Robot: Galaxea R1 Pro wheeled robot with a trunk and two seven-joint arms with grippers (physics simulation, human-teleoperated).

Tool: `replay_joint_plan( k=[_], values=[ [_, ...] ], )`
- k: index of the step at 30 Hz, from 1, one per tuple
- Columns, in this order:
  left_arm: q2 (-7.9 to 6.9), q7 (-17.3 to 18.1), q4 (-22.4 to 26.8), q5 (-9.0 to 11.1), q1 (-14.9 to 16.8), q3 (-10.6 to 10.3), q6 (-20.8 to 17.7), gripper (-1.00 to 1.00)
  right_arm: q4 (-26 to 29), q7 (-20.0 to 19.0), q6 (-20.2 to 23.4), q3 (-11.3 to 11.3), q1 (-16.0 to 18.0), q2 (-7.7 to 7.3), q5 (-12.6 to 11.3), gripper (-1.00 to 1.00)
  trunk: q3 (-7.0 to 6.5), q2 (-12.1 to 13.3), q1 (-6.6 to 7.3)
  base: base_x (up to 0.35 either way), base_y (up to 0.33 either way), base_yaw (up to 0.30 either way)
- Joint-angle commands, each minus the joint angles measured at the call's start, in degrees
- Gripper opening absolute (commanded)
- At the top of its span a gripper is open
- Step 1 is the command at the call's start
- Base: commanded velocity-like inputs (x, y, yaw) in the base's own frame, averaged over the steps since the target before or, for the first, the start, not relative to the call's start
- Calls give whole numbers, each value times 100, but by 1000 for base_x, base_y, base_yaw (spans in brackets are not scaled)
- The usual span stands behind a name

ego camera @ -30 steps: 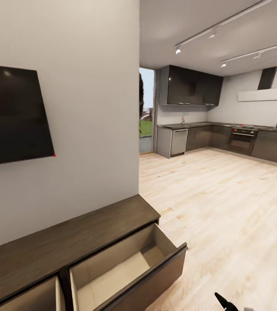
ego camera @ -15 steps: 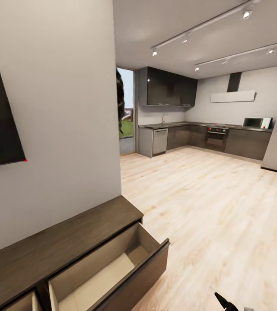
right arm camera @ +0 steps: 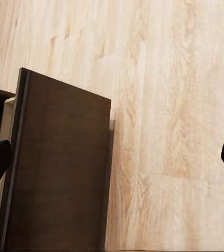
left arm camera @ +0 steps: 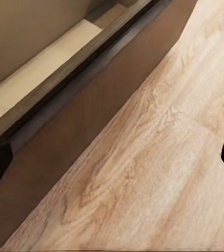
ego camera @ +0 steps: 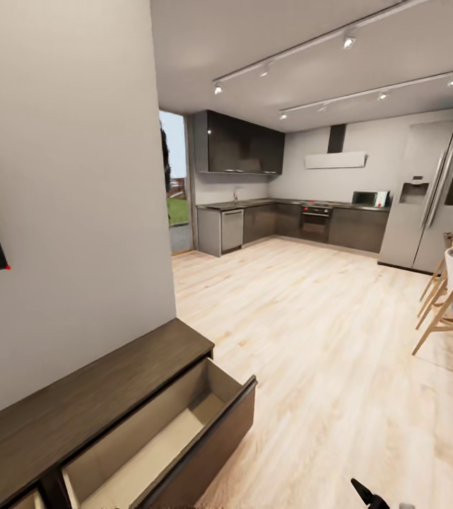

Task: Place each of the two pumpkins and all three candles from the living room inside a cabinet in the living room (use any cabinet), then make sure every cabinet is closed, and position the cauldron so it is next to a table in the living room.

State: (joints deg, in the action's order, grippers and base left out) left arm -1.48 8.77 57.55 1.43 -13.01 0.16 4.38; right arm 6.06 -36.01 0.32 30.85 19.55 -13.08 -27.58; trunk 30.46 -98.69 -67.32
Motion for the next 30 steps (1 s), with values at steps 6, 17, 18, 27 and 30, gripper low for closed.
replay_joint_plan(
  k=[6,17,18,27,30],
  values=[
    [-1,20,2,15,-5,2,11,100,-8,-20,3,-17,5,-2,-45,100,4,-3,2,-192,107,-293],
    [-1,20,2,15,-4,2,18,100,-8,-13,3,-17,5,-9,-45,100,4,-3,2,-22,9,-294],
    [-1,20,2,15,-4,2,19,100,-8,1,3,-17,5,-10,-45,100,4,-3,2,-2,1,-294],
    [-1,20,2,15,-6,2,19,100,-8,161,3,-17,5,-5,-45,100,4,-3,2,0,0,-294],
    [-1,20,2,15,-8,2,18,100,-8,174,3,-17,5,-9,-45,100,4,-3,2,0,0,-294]
  ],
)
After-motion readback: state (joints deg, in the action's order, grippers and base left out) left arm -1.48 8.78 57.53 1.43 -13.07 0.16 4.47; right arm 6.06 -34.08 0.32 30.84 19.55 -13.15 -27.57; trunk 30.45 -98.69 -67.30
